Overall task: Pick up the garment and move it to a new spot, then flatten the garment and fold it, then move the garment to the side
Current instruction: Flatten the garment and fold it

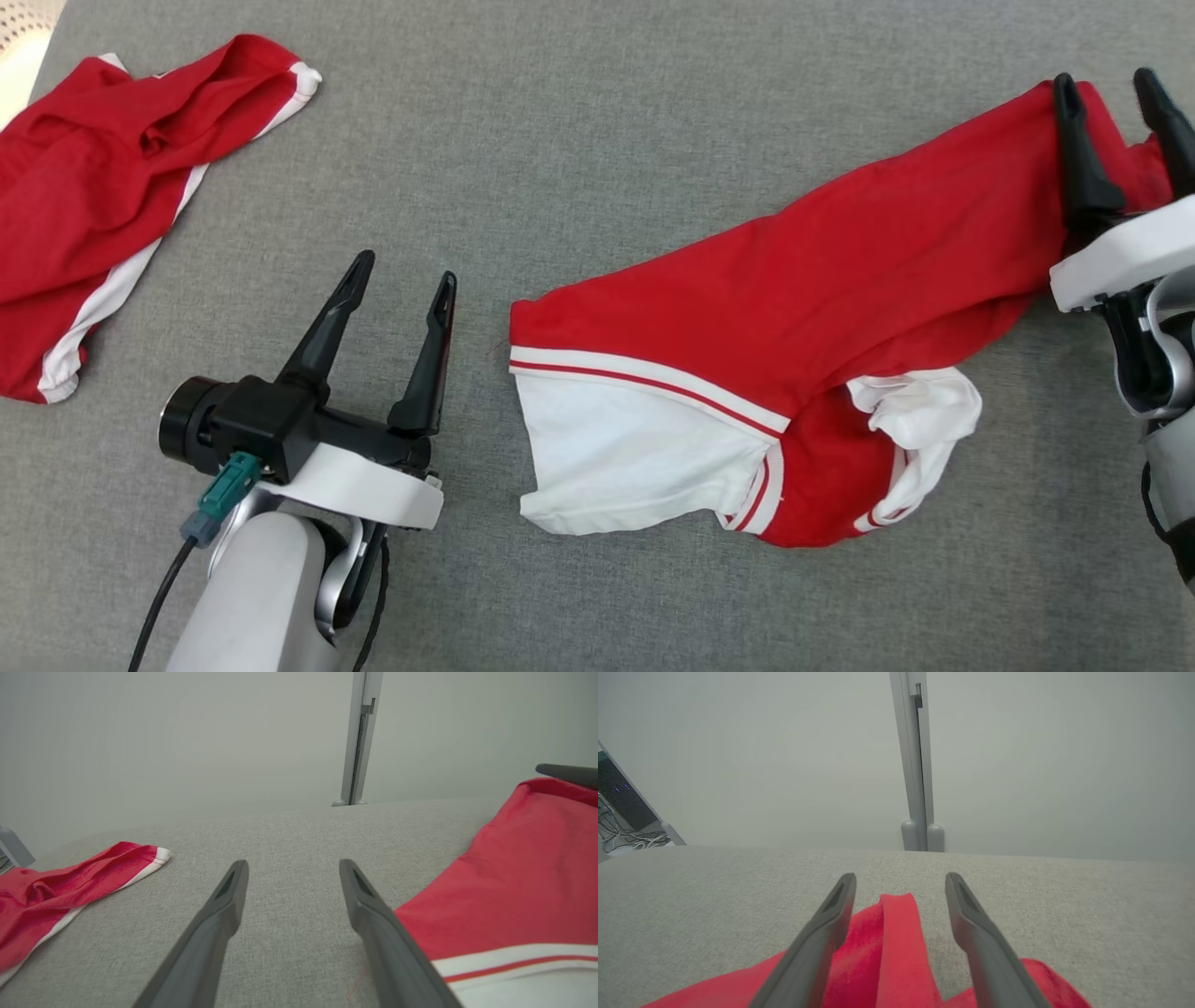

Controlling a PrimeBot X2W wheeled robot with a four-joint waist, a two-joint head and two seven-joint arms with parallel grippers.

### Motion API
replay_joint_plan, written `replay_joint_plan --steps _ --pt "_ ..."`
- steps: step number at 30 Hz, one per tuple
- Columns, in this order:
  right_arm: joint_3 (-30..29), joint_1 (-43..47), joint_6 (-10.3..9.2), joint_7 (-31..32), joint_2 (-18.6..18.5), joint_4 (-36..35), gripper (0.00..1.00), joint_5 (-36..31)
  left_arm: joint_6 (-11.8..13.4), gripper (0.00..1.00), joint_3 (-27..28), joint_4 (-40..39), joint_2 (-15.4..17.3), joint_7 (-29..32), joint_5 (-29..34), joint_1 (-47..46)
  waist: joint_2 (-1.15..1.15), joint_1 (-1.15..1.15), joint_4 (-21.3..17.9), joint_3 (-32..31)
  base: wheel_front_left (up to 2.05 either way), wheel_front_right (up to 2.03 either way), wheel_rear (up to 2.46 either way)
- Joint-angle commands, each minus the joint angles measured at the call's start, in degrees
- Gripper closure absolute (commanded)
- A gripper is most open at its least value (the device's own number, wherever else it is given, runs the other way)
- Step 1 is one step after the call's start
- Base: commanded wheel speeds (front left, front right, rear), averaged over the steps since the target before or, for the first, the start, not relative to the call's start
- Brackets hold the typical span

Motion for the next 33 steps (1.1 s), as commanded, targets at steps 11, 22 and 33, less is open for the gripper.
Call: replay_joint_plan --steps 11,22,33 --pt "-2.5 16.4 -0.03 -11.3 3.0 -13.2 0.00 -8.3 -0.4 0.00 3.9 0.7 1.3 -0.1 1.9 4.5 0.00 0.00 -4.2 -7.3 0.00 0.00 0.00" --pt "-8.1 37.1 -0.03 -9.1 10.8 -24.6 0.00 -9.8 0.3 0.00 6.4 0.1 2.4 -0.1 2.6 11.2 0.00 0.00 -7.1 -14.4 0.00 0.00 0.00" --pt "-8.9 40.6 -0.03 -6.3 12.5 -28.0 0.00 -9.7 1.2 0.00 6.1 -1.2 2.7 -0.1 2.9 13.5 0.00 0.00 -7.6 -15.2 0.00 0.00 0.00"
